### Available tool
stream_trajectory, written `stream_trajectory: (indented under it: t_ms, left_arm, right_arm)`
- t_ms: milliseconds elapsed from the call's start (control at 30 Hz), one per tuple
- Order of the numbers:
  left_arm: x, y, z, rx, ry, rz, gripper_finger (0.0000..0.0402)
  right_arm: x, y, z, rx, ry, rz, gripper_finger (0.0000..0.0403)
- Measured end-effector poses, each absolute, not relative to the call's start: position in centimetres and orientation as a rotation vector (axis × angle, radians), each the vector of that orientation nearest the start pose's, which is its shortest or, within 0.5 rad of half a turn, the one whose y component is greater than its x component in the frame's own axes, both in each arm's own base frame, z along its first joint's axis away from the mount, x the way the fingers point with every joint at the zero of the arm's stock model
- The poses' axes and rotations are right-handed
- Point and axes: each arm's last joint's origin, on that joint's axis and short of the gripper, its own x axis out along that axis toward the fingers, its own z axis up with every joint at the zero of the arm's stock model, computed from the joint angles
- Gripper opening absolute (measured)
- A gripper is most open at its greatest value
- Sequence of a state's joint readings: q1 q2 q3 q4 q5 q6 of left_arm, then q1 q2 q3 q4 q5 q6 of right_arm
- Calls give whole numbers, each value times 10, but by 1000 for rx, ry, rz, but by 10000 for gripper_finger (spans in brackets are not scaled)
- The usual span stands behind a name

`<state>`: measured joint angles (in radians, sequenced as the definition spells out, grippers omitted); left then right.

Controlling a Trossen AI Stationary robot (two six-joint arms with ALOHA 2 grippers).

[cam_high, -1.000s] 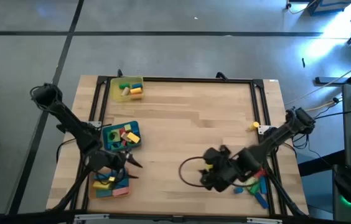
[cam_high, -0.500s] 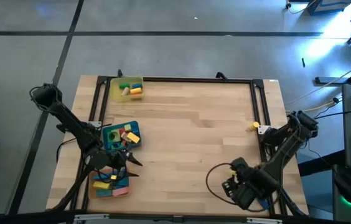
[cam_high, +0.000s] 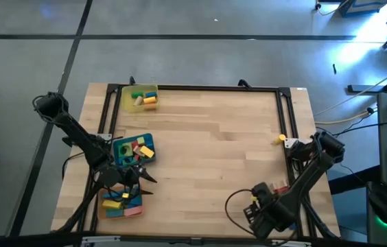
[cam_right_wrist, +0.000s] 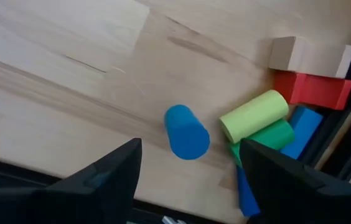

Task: Sort blocks by size
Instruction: Put the blue cylindrical block into the yellow bin

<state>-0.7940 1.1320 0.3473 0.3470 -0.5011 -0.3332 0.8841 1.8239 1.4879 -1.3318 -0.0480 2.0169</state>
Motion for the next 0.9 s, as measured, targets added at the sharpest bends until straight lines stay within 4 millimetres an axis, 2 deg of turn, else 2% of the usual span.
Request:
stream_trajectory:
  t_ms: [300,567,800,900]
  left_arm:
    - [156,-139,172,-63,392,-225,208]
    - [156,-139,172,-63,392,-225,208]
    - [156,-139,172,-62,392,-225,208]
    - [156,-139,172,-58,391,-226,208]
  right_arm:
    - [211,261,223,794,1493,-982,272]
    - [209,260,191,821,1512,-956,272]
    - [205,257,176,835,1552,-952,272]
    - [205,257,170,847,1556,-923,257]
